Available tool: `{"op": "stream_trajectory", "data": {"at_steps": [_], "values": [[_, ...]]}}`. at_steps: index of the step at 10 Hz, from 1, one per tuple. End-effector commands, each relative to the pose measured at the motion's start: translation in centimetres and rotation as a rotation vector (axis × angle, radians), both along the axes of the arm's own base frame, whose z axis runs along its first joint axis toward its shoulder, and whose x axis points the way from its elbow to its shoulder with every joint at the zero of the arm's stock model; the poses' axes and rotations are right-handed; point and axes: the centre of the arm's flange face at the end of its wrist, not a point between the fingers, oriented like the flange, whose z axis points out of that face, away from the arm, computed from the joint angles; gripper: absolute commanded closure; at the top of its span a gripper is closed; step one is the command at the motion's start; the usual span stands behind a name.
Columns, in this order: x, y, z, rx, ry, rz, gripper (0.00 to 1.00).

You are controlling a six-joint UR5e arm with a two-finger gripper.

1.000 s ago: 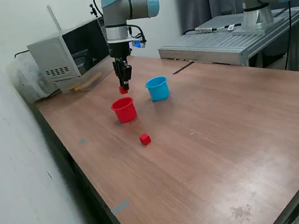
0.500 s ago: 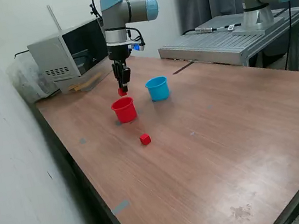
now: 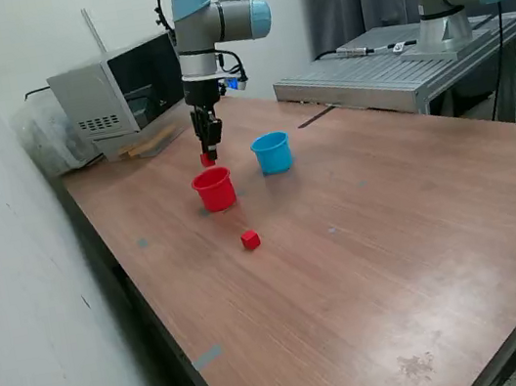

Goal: Place red objects in the red bin, and blue objects in the blue bin.

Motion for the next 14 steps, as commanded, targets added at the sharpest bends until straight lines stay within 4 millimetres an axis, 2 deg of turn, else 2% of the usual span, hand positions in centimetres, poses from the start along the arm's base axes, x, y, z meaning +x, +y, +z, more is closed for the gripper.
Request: {"op": "stream_trajectory", "data": {"at_steps": [1, 4, 5, 6, 7, 8, 10, 11, 13, 14], "values": [[0.2, 0.8, -0.3, 0.000, 0.000, -0.010, 0.00], [0.5, 1.1, -0.6, -0.001, -0.006, -0.011, 0.00], [0.5, 1.2, -0.1, 0.011, -0.008, 0.017, 0.00], [0.7, 0.3, 1.2, 0.030, -0.002, 0.056, 0.00], [2.2, -1.4, 3.6, 0.045, 0.010, 0.086, 0.00], [4.2, -4.6, 6.8, 0.052, 0.034, 0.130, 0.00], [7.5, -9.1, 10.6, 0.051, 0.033, 0.187, 0.00], [9.2, -10.6, 12.3, 0.050, 0.031, 0.205, 0.00], [12.7, -12.1, 16.3, 0.049, 0.020, 0.221, 0.00], [14.1, -13.4, 18.0, 0.047, 0.014, 0.241, 0.00]]}}
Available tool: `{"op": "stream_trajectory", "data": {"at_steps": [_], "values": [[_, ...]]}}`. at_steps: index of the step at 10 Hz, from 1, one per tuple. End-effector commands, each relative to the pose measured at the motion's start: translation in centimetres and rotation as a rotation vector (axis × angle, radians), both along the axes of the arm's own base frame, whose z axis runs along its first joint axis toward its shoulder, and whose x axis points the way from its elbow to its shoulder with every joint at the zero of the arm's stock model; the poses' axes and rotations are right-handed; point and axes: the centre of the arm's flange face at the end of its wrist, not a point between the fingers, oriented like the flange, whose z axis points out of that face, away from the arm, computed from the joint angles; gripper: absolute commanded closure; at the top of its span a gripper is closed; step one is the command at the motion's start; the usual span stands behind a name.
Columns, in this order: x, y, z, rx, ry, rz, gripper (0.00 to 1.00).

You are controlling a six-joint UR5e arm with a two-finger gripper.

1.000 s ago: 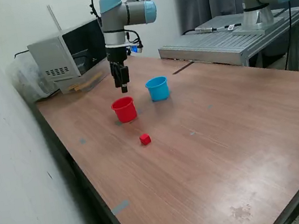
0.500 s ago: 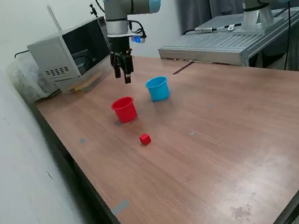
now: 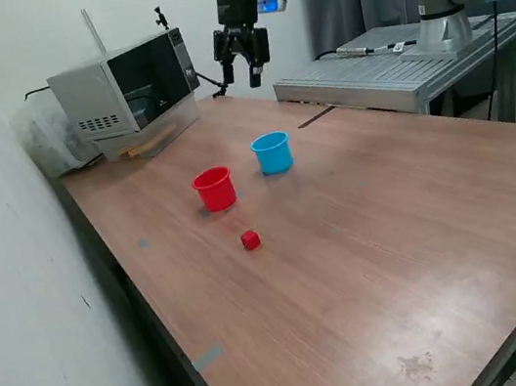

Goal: Place red objects in the red bin, and blue objects in the blue bin.

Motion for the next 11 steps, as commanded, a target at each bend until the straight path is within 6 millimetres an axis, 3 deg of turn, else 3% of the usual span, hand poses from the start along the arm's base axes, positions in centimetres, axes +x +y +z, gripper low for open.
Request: {"op": "stream_trajectory", "data": {"at_steps": [1, 5, 7, 8, 9, 11], "values": [[5.5, -4.2, 6.4, 0.002, -0.001, 0.059, 0.00], [5.8, -10.8, 7.3, -0.007, 0.020, 0.137, 0.00], [3.2, -15.9, 6.9, -0.030, 0.035, 0.144, 0.00], [1.2, -17.4, 6.3, -0.042, 0.040, 0.127, 0.00], [-1.9, -18.5, 4.5, -0.049, 0.038, 0.098, 0.00], [-5.2, -19.7, -1.3, -0.052, 0.016, 0.098, 0.00]]}}
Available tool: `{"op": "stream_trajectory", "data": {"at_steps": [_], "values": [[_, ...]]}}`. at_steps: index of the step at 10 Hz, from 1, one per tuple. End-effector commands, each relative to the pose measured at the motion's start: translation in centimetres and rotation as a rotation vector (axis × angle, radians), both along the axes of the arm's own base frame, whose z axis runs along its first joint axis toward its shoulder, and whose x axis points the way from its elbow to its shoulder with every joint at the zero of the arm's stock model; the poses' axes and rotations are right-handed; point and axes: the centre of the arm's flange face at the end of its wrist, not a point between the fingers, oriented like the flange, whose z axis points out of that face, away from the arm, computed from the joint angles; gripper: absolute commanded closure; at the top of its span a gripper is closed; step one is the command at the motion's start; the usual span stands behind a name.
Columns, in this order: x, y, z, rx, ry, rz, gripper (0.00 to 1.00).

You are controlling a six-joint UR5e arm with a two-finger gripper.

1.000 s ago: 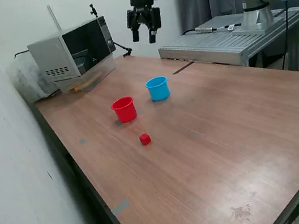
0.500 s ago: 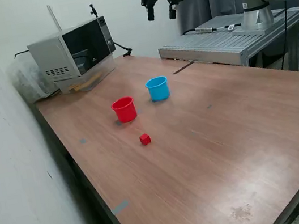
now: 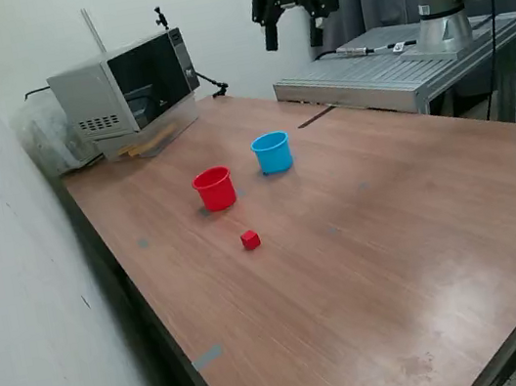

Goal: Place red objects in the red bin, and blue objects in the blue bin.

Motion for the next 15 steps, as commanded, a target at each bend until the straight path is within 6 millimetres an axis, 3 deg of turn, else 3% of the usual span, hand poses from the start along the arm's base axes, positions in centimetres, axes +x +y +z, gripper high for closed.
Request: {"op": "stream_trajectory", "data": {"at_steps": [1, 3, 6, 9, 15], "values": [[-5.8, -3.0, -9.0, -0.012, -0.007, -0.012, 0.00], [-8.1, -1.9, -15.0, -0.005, -0.039, -0.023, 0.00], [-10.8, 6.0, -20.3, 0.000, -0.049, -0.102, 0.00], [-11.6, 6.4, -21.0, 0.005, -0.019, -0.086, 0.00], [-12.0, 5.1, -25.1, -0.002, -0.025, -0.068, 0.00]]}}
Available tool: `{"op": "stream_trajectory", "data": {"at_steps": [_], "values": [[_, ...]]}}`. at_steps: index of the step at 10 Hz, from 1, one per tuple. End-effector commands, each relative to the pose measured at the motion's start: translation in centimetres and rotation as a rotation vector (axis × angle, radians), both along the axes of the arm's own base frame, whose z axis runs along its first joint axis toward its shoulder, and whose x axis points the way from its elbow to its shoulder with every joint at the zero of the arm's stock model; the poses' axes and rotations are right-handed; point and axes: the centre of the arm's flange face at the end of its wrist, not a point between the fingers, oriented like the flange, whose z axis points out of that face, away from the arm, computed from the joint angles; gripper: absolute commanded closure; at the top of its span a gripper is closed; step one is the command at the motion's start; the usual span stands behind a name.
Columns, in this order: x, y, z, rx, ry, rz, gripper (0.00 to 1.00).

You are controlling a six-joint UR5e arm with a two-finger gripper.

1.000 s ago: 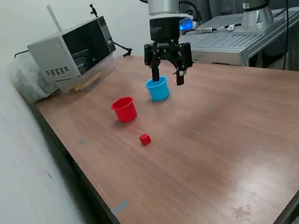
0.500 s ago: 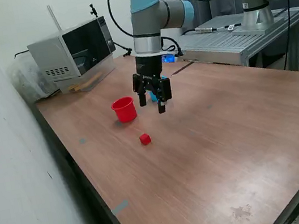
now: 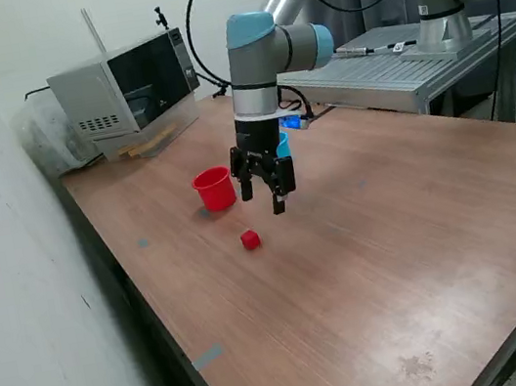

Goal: Place red objects in the red bin, and blue objects in the blue bin.

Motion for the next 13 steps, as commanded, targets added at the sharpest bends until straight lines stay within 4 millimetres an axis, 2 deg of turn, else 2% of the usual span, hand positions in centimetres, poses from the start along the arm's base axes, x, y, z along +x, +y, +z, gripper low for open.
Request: {"op": "stream_trajectory", "data": {"at_steps": [1, 3, 7, 12, 13], "values": [[-0.4, -0.5, -2.3, -0.003, 0.001, 0.007, 0.00], [-1.0, -0.5, -3.6, -0.003, 0.006, 0.008, 0.00], [-2.4, -0.4, -4.0, -0.004, 0.044, 0.007, 0.00], [-3.0, 1.7, -4.1, -0.003, 0.060, -0.019, 0.00], [-3.0, 1.9, -4.9, -0.003, 0.052, -0.019, 0.00]]}}
